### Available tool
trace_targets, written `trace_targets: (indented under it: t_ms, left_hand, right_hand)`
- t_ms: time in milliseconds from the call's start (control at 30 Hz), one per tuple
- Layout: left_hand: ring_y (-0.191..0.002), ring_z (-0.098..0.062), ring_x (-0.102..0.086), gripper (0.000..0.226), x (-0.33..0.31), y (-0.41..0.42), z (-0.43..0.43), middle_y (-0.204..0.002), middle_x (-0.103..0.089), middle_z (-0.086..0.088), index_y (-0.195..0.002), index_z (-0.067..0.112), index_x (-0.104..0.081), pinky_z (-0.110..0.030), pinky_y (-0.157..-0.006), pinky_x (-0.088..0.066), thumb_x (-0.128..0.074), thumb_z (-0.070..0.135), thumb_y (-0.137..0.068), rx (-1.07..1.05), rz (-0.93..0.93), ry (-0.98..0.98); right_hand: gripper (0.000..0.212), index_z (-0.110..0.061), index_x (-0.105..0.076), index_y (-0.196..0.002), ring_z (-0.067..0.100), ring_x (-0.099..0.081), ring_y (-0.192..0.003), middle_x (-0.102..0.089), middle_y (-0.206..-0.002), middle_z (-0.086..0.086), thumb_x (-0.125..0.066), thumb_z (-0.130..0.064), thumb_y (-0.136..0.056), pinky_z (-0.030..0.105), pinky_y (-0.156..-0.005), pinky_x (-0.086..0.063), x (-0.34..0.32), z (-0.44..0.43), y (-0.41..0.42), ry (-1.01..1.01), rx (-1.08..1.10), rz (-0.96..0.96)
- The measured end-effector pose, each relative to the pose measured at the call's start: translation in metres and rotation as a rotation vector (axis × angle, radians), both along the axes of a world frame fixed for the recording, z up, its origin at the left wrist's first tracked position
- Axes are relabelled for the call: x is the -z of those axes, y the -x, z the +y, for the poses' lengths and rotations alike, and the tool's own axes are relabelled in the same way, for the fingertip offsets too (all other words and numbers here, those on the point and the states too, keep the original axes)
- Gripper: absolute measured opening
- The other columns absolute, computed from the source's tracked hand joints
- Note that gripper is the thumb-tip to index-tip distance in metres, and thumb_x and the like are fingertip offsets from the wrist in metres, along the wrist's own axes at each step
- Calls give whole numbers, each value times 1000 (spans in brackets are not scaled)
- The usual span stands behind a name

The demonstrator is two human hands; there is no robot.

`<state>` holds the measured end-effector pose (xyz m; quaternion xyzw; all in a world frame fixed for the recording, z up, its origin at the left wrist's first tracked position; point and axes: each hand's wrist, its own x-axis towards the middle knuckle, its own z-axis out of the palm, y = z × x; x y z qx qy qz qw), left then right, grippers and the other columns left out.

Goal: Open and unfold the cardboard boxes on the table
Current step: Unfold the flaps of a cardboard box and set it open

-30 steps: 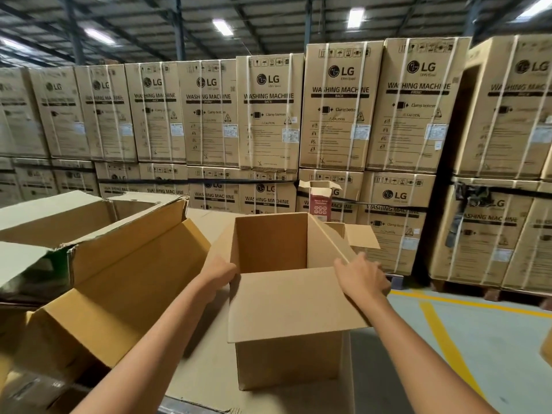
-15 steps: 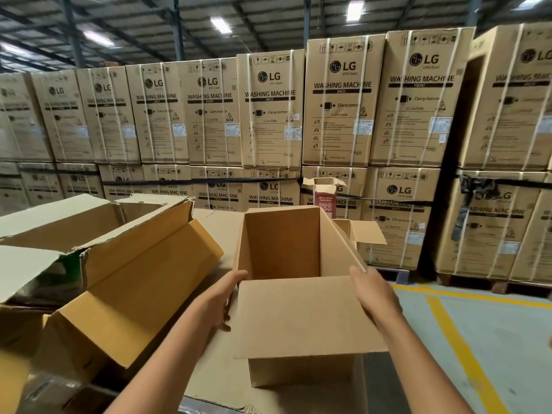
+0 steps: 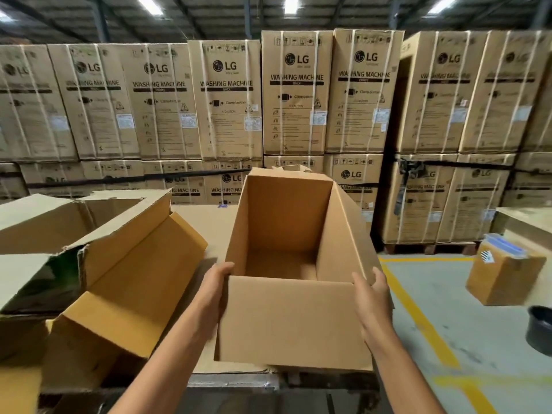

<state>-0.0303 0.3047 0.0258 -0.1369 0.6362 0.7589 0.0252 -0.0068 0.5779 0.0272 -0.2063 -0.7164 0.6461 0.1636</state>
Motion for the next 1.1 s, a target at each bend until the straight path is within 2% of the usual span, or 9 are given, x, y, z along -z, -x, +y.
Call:
trace_targets:
  t_ms: [100, 200, 233, 467, 600, 700, 833, 967, 1100]
  left_hand:
    - [-65, -19, -59, 31, -15, -21, -38, -80, -58, -10, -89, 11, -57, -34, -65, -44, -61, 34, -69, -23, 150, 62]
    - [-105, -30, -63, 75, -23, -39, -78, -125, -62, -14, -126, 17, -60, -49, -90, -52, -64, 39, -55, 23, 265, 155]
    - [-110, -30, -61, 82, -28, -50, -88, -129, -59, -13, -134, 20, -56, -51, -94, -52, -63, 39, -54, 22, 289, 178]
    - [-108, -26, -57, 82, -89, -119, -140, -124, -55, -7, -139, 28, -43, -46, -91, -50, -60, 45, -61, 86, 442, 262]
    - [-123, -30, -45, 104, -114, -147, -169, -138, -41, -7, -144, 25, -24, -50, -101, -44, -72, 58, -57, -163, 302, 257]
    - [-121, -26, -48, 126, -122, -173, -189, -135, -49, -3, -143, 25, -32, -51, -103, -41, -85, 69, -38, -196, 237, 82]
    - [-104, -20, -52, 68, -131, -209, -212, -113, -57, -3, -124, 15, -48, -46, -101, -41, -87, 29, -71, -279, 295, -128]
    - [-100, -19, -52, 66, -141, -232, -249, -119, -53, -8, -137, 17, -38, -44, -92, -45, -75, 14, -82, -368, 414, -70]
    - [-100, -21, -55, 67, -157, -247, -296, -123, -55, -10, -139, 16, -42, -41, -84, -47, -74, 13, -81, -438, 507, -83]
  right_hand:
    - [65, -20, -33, -155, 35, -48, -133, -47, -151, 10, -58, -24, -95, 49, -108, -42, 7, -43, -28, -28, 98, 1]
    - [63, -20, -36, -154, 34, -49, -132, -47, -151, 9, -56, -14, -95, 48, -108, -44, 12, -87, -57, 24, 196, 32]
    - [63, -20, -38, -154, 34, -49, -132, -48, -151, 8, -56, -11, -94, 47, -108, -44, 11, -100, -67, 55, 232, 54]
    - [62, -22, -50, -147, 22, -52, -133, -52, -148, -2, -60, -6, -87, 37, -107, -44, -36, -155, -128, 165, 365, 353]
    - [63, -20, -49, -147, 17, -48, -136, -51, -148, -3, -65, -7, -87, 38, -112, -42, -76, -183, -161, 108, 359, 534]
    - [63, -18, -49, -146, 14, -46, -137, -52, -148, -2, -66, -5, -87, 36, -115, -39, -91, -210, -187, 120, 358, 615]
    - [61, -16, -50, -146, 3, -49, -123, -50, -140, -12, -64, -2, -88, 21, -103, -36, -99, -245, -216, 165, 340, 684]
    - [61, -15, -50, -147, 0, -44, -124, -51, -145, -6, -65, -3, -89, 19, -103, -33, -113, -281, -237, 191, 311, 726]
    - [62, -17, -51, -146, 12, -51, -129, -54, -143, -3, -65, -2, -87, 21, -99, -38, -139, -324, -248, 204, 253, 780]
